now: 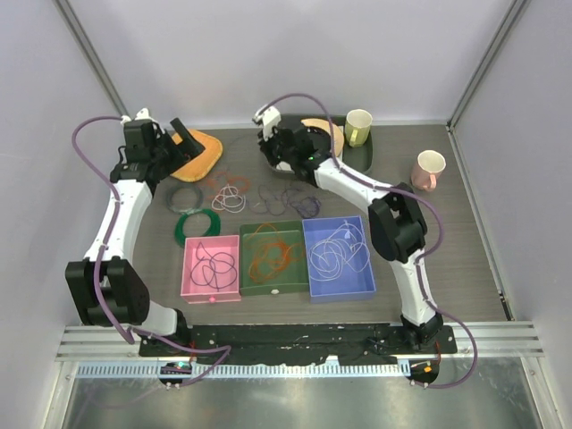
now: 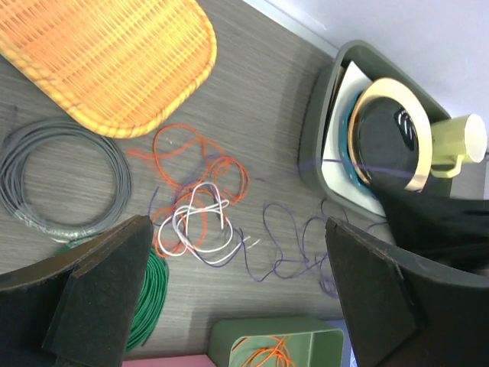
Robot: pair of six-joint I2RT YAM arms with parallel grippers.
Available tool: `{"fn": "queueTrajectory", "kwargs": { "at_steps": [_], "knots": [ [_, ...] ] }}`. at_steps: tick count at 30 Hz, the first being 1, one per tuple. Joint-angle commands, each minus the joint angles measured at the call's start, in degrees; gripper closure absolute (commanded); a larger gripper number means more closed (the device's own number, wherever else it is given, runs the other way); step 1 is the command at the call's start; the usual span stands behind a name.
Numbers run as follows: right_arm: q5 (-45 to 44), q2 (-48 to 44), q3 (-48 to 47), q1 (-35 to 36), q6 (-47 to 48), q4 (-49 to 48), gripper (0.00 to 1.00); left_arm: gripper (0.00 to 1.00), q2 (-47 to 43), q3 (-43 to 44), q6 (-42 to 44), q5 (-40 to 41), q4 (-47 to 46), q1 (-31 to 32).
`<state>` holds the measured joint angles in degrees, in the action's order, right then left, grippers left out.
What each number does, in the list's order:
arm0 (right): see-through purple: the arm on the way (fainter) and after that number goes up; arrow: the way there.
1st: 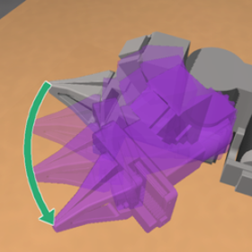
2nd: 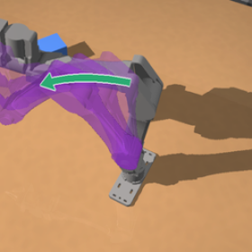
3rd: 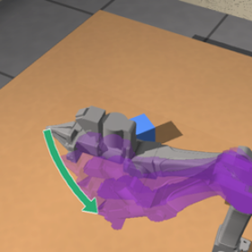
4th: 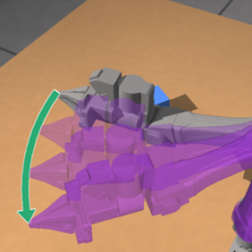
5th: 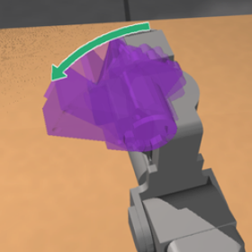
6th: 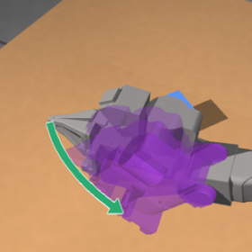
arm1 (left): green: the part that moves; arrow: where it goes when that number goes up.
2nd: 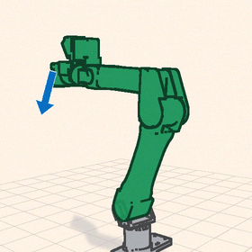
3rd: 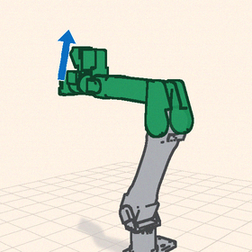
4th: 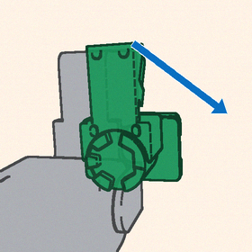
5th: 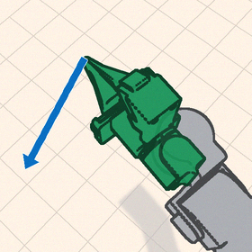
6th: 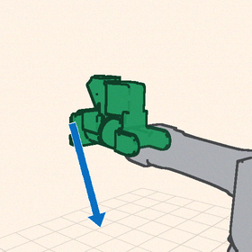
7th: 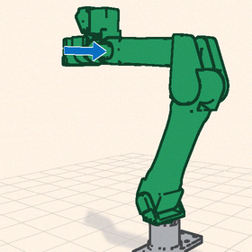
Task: Untangle the cables
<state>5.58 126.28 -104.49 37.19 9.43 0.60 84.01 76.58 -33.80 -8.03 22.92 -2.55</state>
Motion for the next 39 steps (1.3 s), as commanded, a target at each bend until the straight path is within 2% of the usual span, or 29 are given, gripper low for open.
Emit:
{"fn": "queueTrajectory", "kwargs": {
  "at_steps": [1,5,6,9,12,16,21,27,32,39],
  "knots": [
    [-11.12,-10.78,-5.02,0.25,-2.92,-7.98,0.99,0.0,-4.9,-4.58,3.21,-6.89,-7.17,0.0],
    [-10.42,-13.07,-9.49,0.25,-4.07,-8.42,0.99,0.0,-6.75,-9.33,5.94,-18.31,-15.85,0.26],
    [-10.16,-13.34,-10.46,0.25,-4.5,-8.51,0.99,0.0,-6.75,-11.17,6.72,-23.21,-17.63,0.52],
    [-10.5,-13.25,-15.56,0.25,-6.26,-8.6,0.99,0.0,-5.96,-12.67,8.39,-27.64,-20.8,2.02],
    [-10.94,-13.08,-20.13,0.34,-9.33,-9.74,0.99,0.0,-5.35,-12.86,9.98,-25.99,-21.42,6.23],
    [-10.33,-12.37,-24.61,0.43,-12.85,-12.38,0.99,0.0,-3.94,-11.28,12.35,-19.5,-21.16,11.32],
    [-11.47,-12.46,-27.26,0.6,-16.19,-14.66,0.99,0.0,0.7,-7.16,11.74,-13.51,-20.98,14.32],
    [-12.97,-13.34,-27.7,0.87,-17.43,-14.4,0.99,0.0,7.39,-3.46,15.15,-15.78,-21.95,19.77],
    [-16.56,-13.6,-29.89,1.57,-15.85,-12.82,0.99,0.0,10.3,-4.33,19.91,-19.12,-23.96,22.32],
    [-19.9,-14.3,-30.51,2.27,-17.87,-13.08,0.99,0.0,16.44,-1.35,16.14,-18.78,-27.66,23.02]
  ]
}}
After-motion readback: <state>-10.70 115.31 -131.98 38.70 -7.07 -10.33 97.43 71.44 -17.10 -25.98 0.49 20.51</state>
